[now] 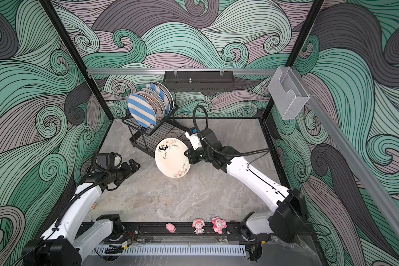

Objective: Load the plates into the dish rack
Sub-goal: 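Carry the upright flower plate with the right gripper to the rack slot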

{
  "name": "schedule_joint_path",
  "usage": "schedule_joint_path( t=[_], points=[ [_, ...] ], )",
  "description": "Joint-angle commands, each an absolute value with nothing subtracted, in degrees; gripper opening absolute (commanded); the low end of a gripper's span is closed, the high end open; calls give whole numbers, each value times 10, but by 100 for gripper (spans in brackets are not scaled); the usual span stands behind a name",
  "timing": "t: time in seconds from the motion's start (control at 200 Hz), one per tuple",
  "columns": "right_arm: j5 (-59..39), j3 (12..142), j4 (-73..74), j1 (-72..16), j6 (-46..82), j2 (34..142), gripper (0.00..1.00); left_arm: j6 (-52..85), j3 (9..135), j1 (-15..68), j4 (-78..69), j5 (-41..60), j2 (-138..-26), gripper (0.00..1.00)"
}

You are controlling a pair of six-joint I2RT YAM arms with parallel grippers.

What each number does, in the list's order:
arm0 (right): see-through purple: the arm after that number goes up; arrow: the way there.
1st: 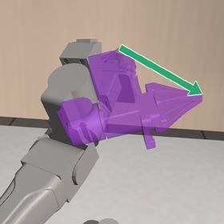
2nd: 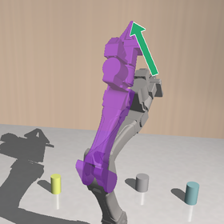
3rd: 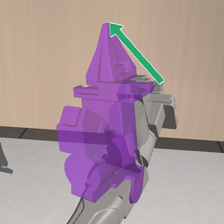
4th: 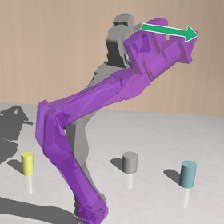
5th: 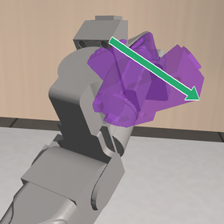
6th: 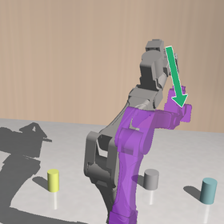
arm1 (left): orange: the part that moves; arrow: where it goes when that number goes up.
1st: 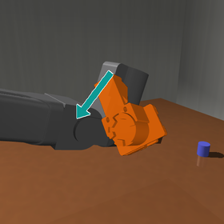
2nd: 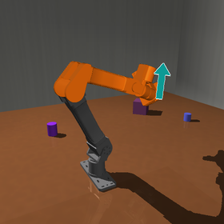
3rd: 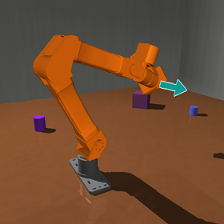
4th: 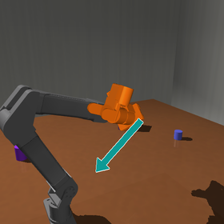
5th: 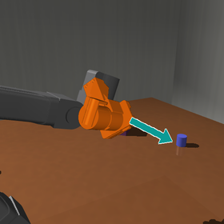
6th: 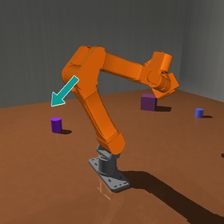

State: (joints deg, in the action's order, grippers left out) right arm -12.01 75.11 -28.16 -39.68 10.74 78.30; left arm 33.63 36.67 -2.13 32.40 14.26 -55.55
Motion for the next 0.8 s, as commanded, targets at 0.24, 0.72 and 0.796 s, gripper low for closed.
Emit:
schedule_joint_path(
  t=[0.24, 0.72, 0.796],
  points=[
    [-2, 992, -260, -424, 4, 860, 0, 316, 371, -25, 337, 197, -576, 99],
    [144, 1327, -210, -483, -103, 1117, 0, 310, 372, -25, 340, 202, -582, 99],
    [156, 1368, -209, -483, -112, 1148, 0, 310, 371, -25, 341, 201, -582, 99]
  ],
)
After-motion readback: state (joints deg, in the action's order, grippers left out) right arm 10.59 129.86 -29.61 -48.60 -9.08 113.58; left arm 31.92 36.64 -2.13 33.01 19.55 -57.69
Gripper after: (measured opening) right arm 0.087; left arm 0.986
